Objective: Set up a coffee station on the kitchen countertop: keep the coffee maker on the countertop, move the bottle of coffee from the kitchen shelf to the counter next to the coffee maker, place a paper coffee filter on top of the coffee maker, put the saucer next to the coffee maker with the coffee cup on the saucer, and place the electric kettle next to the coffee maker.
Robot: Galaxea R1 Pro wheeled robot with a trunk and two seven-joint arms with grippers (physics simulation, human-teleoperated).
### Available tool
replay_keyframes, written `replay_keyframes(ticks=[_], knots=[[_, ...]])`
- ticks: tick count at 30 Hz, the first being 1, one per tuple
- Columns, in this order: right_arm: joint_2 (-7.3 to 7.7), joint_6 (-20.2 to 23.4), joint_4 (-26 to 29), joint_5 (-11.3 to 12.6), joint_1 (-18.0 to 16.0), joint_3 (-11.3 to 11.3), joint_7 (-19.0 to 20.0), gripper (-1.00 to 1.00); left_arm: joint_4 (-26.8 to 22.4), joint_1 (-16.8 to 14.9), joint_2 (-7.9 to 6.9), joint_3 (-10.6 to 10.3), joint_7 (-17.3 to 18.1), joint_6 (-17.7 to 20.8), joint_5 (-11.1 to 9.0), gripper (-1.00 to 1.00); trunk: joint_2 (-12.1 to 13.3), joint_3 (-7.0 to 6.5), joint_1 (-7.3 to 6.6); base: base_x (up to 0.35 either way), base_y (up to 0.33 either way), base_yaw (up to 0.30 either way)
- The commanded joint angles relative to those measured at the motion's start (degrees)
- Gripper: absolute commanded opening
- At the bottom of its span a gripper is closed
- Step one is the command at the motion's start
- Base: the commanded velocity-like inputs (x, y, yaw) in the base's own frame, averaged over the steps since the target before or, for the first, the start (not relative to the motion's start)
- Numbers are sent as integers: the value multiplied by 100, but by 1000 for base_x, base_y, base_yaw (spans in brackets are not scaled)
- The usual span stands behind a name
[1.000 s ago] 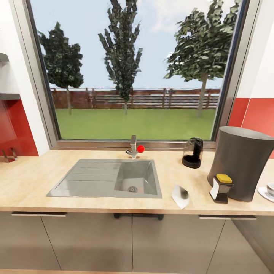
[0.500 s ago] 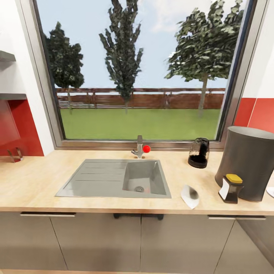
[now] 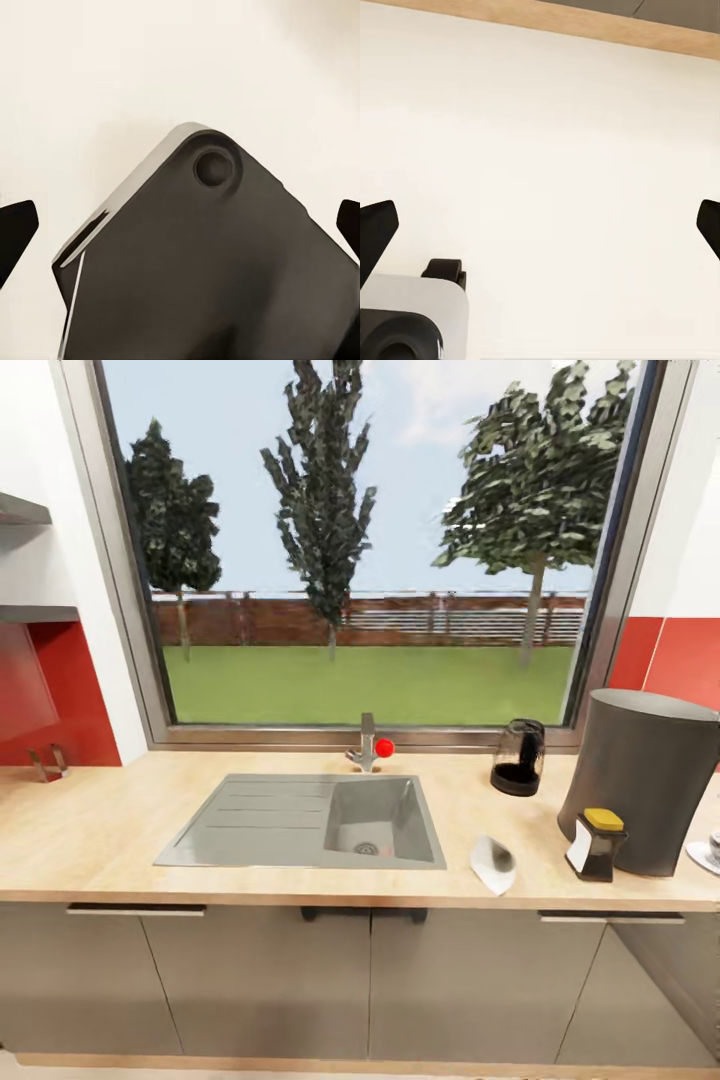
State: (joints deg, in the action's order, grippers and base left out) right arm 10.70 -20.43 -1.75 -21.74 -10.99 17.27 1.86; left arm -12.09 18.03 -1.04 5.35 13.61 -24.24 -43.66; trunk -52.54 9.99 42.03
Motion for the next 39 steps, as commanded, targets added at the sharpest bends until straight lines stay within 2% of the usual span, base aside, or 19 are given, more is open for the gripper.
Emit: replay_keyframes(ticks=[1,18,21,22,26,27,29,30,31,32,34,36,37,38,39], knots=[[6,-32,-19,-24,-8,49,18,100,-5,2,5,45,59,16,-29,100,-6,7,0,-40,0,0],[30,-32,-19,-32,-8,49,7,100,-166,4,27,45,37,9,-38,100,-6,7,0,-3,0,0],[48,-21,-19,-32,-8,49,13,100,-233,4,-18,45,36,7,-81,100,-6,7,0,0,0,0],[62,-11,-14,-37,-8,49,12,100,-360,5,-136,49,25,-1,-108,100,-6,7,0,0,0,0],[41,17,93,-61,-10,56,-145,100,-493,7,-261,53,20,-9,-109,100,-6,7,0,0,0,0],[-46,296,529,-78,-13,50,-274,100,-540,6,-276,53,19,-8,-107,100,-6,7,0,0,0,0],[-269,1257,1678,-128,-16,26,-350,100,-595,4,-285,53,19,-3,-78,100,-6,7,0,0,0,0],[-352,1793,2294,-137,-16,15,-353,100,-618,4,-284,53,19,-1,-64,100,-6,7,0,0,0,0],[-385,2050,2622,-137,-16,10,-346,100,-634,5,-284,53,17,1,-58,100,-6,7,0,0,0,0],[-525,2935,3971,-132,-14,-4,-285,100,-698,6,-288,54,10,14,-46,100,-6,7,0,0,0,0],[-633,3327,4623,-133,-12,-7,-234,100,-724,7,-290,54,4,21,-45,100,-6,7,0,0,0,0],[-920,4344,6107,-167,-9,-24,11,100,-744,7,-291,52,-3,23,-58,100,-6,7,0,0,0,0],[-957,4521,6361,-192,-9,-41,70,100,-747,7,-291,52,-6,23,-61,100,-6,7,0,0,0,0],[-1016,4828,6825,-259,-9,-111,159,100,-755,7,-295,53,-21,24,-68,100,-6,7,0,0,0,0],[-1075,5321,7633,-347,-12,-374,282,100,-766,7,-302,53,-116,29,-87,100,-6,7,0,0,0,0]])
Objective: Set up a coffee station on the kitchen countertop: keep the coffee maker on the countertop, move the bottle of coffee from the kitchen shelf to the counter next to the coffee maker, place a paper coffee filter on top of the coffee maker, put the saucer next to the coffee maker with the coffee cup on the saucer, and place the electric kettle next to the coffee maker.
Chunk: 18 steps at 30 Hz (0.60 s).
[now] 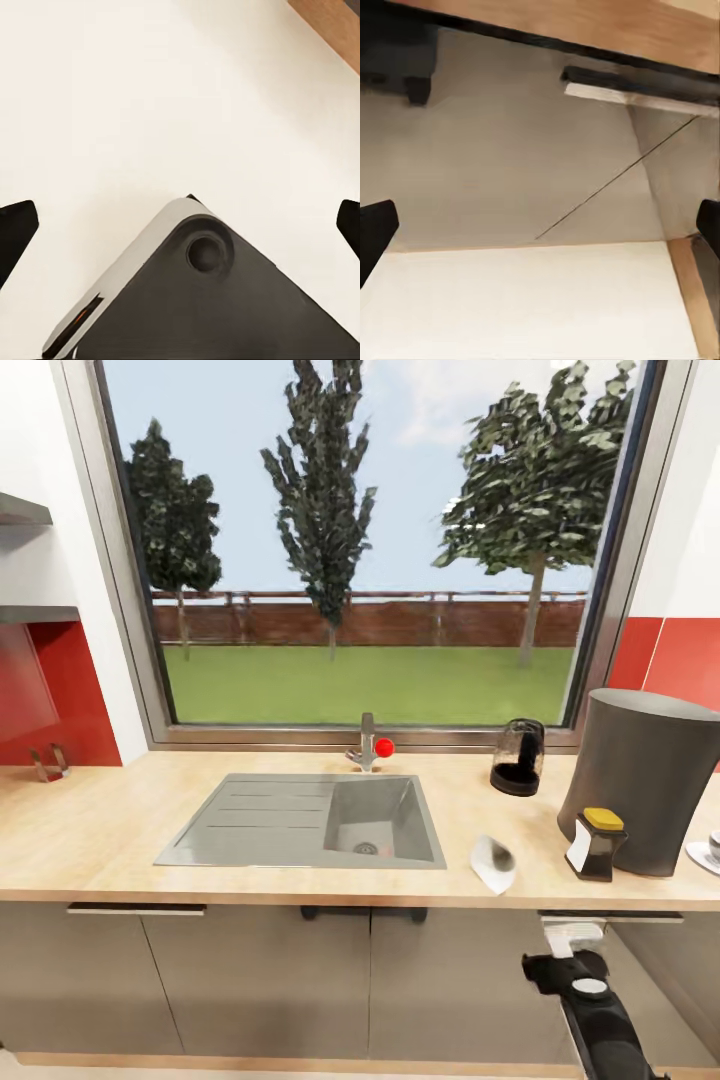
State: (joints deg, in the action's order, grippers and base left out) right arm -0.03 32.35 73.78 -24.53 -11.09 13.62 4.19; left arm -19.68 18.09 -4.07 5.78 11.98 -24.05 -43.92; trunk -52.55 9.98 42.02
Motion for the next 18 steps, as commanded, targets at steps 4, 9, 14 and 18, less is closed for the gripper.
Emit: replay_keyframes(ticks=[4,9,14,18], knots=[[17,1033,833,-77,-29,-387,556,100,-103,1,6,11,-188,28,-35,100,-5,8,1,0,0,0],[-123,1409,1042,-255,-336,-764,427,100,-146,1,2,11,-251,32,-80,100,-5,8,1,0,0,0],[-191,1430,1040,-719,-763,-1157,147,100,-150,0,-2,11,-257,32,-96,100,-5,8,1,0,0,0],[-197,1292,1038,-1192,-1015,-1304,99,100,-144,0,2,11,-257,32,-100,100,-5,8,1,0,0,0]])
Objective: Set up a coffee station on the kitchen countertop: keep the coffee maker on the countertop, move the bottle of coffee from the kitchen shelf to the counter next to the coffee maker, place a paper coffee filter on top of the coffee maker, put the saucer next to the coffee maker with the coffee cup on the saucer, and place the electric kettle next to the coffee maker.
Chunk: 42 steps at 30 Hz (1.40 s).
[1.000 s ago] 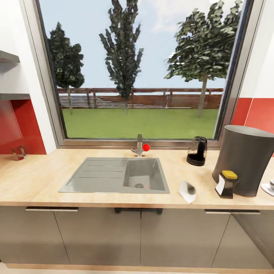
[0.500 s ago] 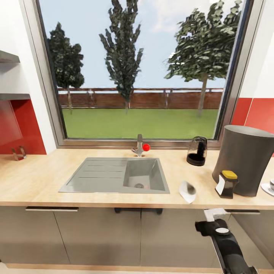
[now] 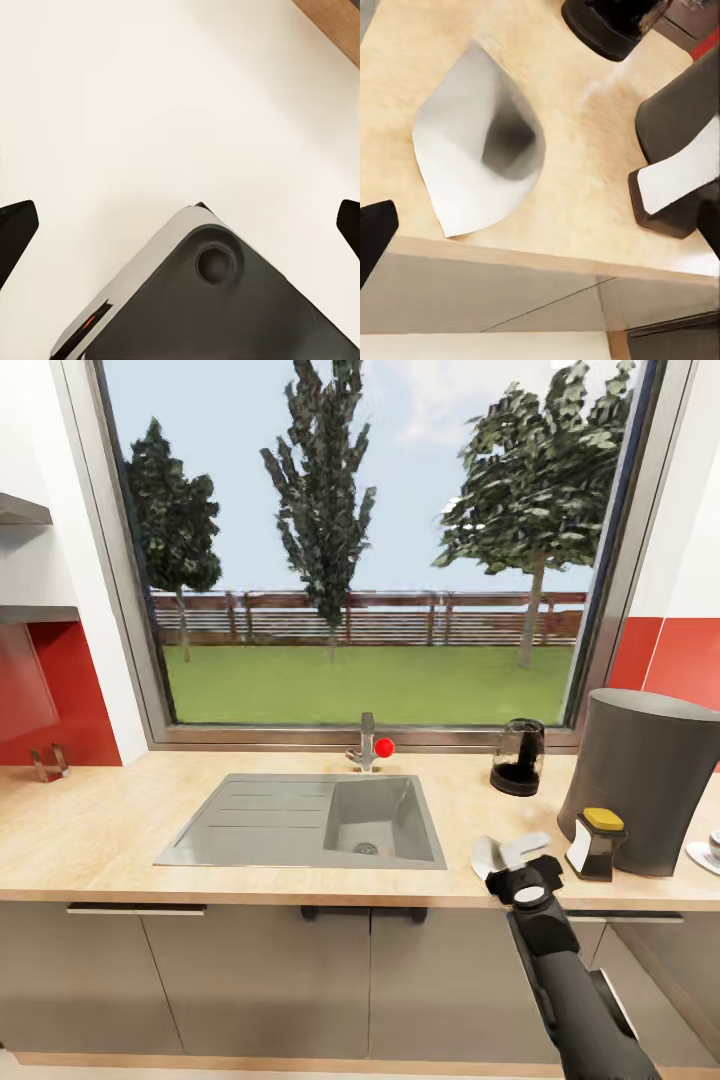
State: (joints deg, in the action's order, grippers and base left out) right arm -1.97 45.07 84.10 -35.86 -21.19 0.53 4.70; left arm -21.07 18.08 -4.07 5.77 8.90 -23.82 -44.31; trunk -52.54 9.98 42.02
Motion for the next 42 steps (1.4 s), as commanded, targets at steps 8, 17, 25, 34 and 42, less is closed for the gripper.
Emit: replay_keyframes(ticks=[8,17,25,34,42], knots=[[-6,-451,-139,-232,-171,-47,63,100,23,0,2,12,41,6,-67,100,-6,7,1,0,0,0],[18,-920,-752,-307,-294,-44,49,100,55,0,-6,12,-279,25,-68,100,-6,7,1,134,73,0],[147,-1068,-1143,-278,-300,-20,93,100,74,1,-7,7,-332,32,-44,100,-6,7,1,66,-17,0],[271,-1094,-1318,-278,-367,-18,64,100,85,2,-22,12,-334,35,-44,100,-6,7,1,42,-15,0],[496,-1111,-1364,-242,-369,-1,33,100,83,3,-29,12,-336,35,-37,100,-6,7,1,33,0,0]])
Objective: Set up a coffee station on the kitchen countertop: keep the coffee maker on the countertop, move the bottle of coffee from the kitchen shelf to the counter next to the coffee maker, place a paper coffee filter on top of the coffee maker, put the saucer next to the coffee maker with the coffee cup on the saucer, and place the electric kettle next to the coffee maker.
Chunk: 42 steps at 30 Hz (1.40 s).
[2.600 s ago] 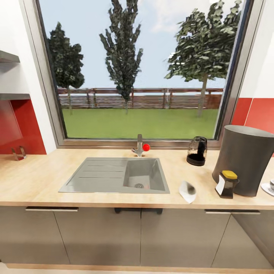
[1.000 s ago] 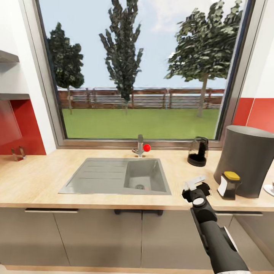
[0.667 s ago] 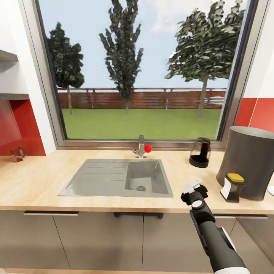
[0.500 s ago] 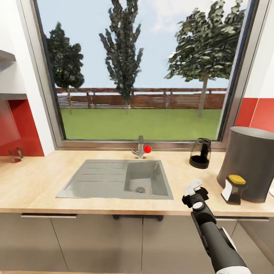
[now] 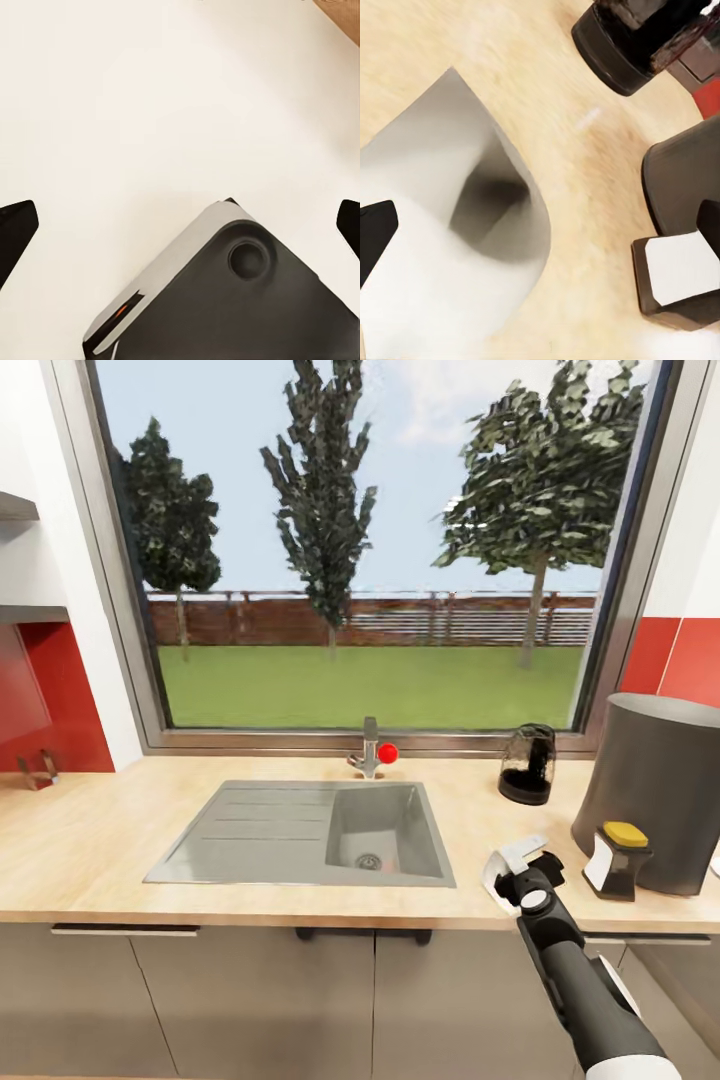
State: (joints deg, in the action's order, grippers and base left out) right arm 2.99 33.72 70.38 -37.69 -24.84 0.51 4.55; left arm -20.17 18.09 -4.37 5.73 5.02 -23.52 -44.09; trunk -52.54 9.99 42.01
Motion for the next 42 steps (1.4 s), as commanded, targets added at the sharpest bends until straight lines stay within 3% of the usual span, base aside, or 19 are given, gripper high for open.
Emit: replay_keyframes(ticks=[1,31,41,42], knots=[[7,21,-31,-58,-6,3,47,100,-9,1,0,16,52,5,-55,100,-5,7,2,188,0,0],[42,-301,-611,-72,-56,15,36,100,-13,0,-2,16,51,91,-47,100,-5,7,2,81,0,0],[120,-428,-762,-63,-56,24,37,100,-15,0,-2,16,51,93,-44,100,-5,7,2,14,0,0],[121,-440,-813,-62,-56,25,37,-100,-16,0,-2,16,51,93,-47,100,-5,7,2,1,0,0]])
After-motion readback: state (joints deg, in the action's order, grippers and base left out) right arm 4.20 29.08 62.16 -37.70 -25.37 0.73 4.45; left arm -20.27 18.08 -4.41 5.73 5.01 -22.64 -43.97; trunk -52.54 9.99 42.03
